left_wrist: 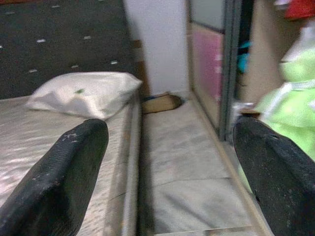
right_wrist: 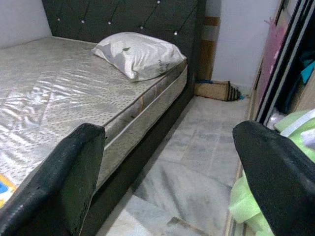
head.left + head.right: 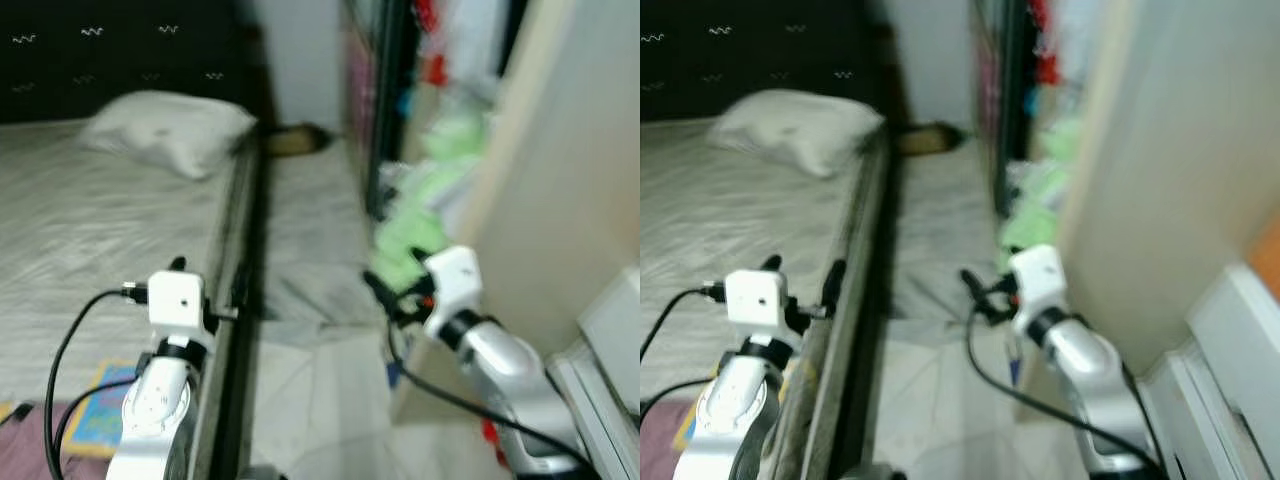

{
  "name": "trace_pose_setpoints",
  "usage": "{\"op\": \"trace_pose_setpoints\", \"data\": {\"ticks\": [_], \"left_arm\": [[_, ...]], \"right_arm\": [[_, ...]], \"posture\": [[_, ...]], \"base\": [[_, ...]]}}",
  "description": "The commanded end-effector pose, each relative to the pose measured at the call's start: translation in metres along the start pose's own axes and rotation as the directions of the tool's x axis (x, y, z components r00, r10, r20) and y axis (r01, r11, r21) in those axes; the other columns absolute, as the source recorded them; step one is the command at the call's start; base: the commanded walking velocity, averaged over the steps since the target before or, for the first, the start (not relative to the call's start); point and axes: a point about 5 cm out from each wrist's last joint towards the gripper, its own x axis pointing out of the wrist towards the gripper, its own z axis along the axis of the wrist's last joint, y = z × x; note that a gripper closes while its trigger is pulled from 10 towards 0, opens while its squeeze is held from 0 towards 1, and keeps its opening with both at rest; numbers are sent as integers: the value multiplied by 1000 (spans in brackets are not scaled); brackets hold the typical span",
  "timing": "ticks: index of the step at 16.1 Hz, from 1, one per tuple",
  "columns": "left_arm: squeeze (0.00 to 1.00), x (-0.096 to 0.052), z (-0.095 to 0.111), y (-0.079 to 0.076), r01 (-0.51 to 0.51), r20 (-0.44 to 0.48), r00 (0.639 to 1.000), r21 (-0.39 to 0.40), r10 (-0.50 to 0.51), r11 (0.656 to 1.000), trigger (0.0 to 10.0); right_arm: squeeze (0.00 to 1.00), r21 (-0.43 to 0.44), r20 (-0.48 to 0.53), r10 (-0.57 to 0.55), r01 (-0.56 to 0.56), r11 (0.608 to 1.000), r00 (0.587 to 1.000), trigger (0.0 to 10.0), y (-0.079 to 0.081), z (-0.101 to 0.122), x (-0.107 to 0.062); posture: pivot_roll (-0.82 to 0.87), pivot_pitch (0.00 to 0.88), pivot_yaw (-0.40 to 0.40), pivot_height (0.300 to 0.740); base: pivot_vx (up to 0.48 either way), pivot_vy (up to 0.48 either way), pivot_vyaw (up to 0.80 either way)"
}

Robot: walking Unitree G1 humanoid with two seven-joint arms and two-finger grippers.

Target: Clean up the room

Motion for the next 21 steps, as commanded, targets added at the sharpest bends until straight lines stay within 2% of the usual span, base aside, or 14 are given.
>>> {"op": "trace_pose_setpoints", "data": {"ticks": [1, 3, 4, 10, 21], "left_arm": [[0, 1, 2, 9, -29, 5, 1000, 24, 29, 999, 10000], [0, 3, 3, 10, -35, 9, 999, 27, 35, 999, 10000], [0, 3, 3, 10, -36, 12, 999, 27, 36, 999, 10000], [0, 3, 4, 6, -28, 17, 999, 21, 28, 999, 10000], [0, 4, 7, 7, -41, 21, 999, 1, 41, 999, 10000]], "right_arm": [[0, -3, 35, -14, 15, 1000, 999, 10000, 1, 7, 8], [0, -11, 50, -46, 46, 999, 998, 10000, -3, 10, 11], [0, -33, 61, -27, 29, 999, 998, 10000, -1, 12, 12], [0, -19, 90, -78, 80, 997, 993, 10000, -4, 16, 16], [0, -21, 114, -81, 84, 996, 990, 10000, -4, 21, 24]], "posture": [[-60, 0, 0, 740], [-58, 0, 0, 740], [-58, 0, 0, 740], [-57, 0, -5, 740], [-43, 0, -8, 740]], "base": [[0, 0, 800], [0, 0, 800], [0, 0, 800], [0, 0, 800], [0, 0, 800]]}}
